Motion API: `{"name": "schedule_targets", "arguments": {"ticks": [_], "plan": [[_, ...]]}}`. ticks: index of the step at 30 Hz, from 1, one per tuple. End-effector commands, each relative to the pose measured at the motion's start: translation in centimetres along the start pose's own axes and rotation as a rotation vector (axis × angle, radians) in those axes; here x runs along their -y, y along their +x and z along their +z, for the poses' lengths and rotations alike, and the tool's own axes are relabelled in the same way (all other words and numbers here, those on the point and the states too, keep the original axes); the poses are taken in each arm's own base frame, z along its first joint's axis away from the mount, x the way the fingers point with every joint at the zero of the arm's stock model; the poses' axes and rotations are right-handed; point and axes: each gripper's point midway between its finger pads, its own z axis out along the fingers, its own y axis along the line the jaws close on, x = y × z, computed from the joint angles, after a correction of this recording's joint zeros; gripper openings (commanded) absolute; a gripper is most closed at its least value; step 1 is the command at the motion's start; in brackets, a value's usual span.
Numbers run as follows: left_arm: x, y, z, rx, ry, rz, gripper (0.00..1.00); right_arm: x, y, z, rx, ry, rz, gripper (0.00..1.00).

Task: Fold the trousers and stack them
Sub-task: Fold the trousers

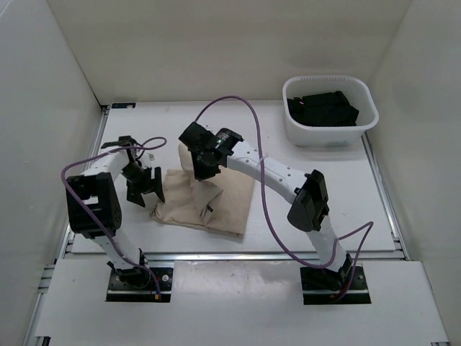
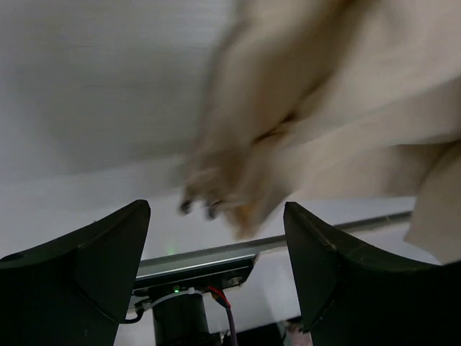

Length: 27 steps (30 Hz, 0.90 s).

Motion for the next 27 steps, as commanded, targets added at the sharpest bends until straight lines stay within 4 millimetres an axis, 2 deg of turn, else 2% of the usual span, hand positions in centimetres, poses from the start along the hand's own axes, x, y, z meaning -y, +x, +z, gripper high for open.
{"name": "schedule_targets", "arguments": {"ticks": [1,4,6,7,9,14,15,16,17,18,19,20,21,23,24,25,26,27], "plan": [[2.6,-0.2,1.6,-0.001,0.106,0.044,0.87,0.1,-0.6,0.8,-0.006,-0.062,0.065,0.00],[1.7,-0.1,3.4,-0.027,0.078,0.037,0.87,-0.3,-0.8,2.7,-0.018,-0.083,0.051,0.00],[0.6,-0.5,3.7,-0.016,0.021,0.040,0.83,-2.0,-2.2,2.7,0.014,-0.153,0.032,0.00],[0.6,-0.5,3.7,-0.016,0.021,0.040,0.78,-3.1,-2.2,2.5,0.001,-0.210,0.013,0.00],[0.8,-0.9,3.3,0.014,0.022,0.047,0.77,-4.7,-2.8,2.0,0.033,-0.273,-0.037,0.00],[0.7,-0.6,3.4,0.007,0.021,0.045,0.69,-8.8,-1.5,1.0,0.026,-0.461,-0.163,0.00],[0.9,-0.6,3.4,0.006,0.032,0.045,0.69,-9.2,-1.3,1.0,0.012,-0.481,-0.177,0.01],[0.9,-0.6,3.4,0.006,0.032,0.045,0.69,-9.7,-0.9,1.6,-0.010,-0.507,-0.181,0.07],[0.9,-0.6,3.4,0.006,0.032,0.045,0.69,-10.6,-0.1,1.5,-0.053,-0.575,-0.191,0.17],[0.9,-0.6,3.4,0.006,0.032,0.045,0.70,-11.4,0.2,1.4,-0.069,-0.622,-0.207,0.37],[0.3,-0.7,3.3,0.009,0.012,0.035,0.75,-12.1,0.7,2.0,-0.088,-0.673,-0.226,0.47],[-0.2,-1.1,3.1,0.021,0.000,0.025,0.77,-12.7,1.0,1.8,-0.107,-0.715,-0.246,0.54],[-0.8,-1.5,2.8,0.034,-0.010,0.007,0.79,-14.0,0.6,0.5,-0.079,-0.777,-0.303,0.64],[-3.6,-3.1,1.4,0.093,-0.040,-0.073,0.81,-15.9,1.7,-1.2,-0.085,-0.876,-0.389,0.68],[-4.7,-3.3,0.8,0.104,-0.052,-0.106,0.82,-15.9,1.3,-2.0,-0.051,-0.887,-0.435,0.69],[-6.7,-3.6,-0.6,0.138,-0.089,-0.160,0.83,-15.9,1.9,-2.3,-0.050,-0.880,-0.456,0.69],[-7.6,-4.8,-2.2,0.186,-0.110,-0.176,0.83,-15.4,2.0,-2.7,-0.043,-0.863,-0.461,0.69],[-8.3,-5.2,-3.2,0.212,-0.128,-0.191,0.83,-14.7,1.0,-4.8,0.015,-0.825,-0.457,0.69]]}}
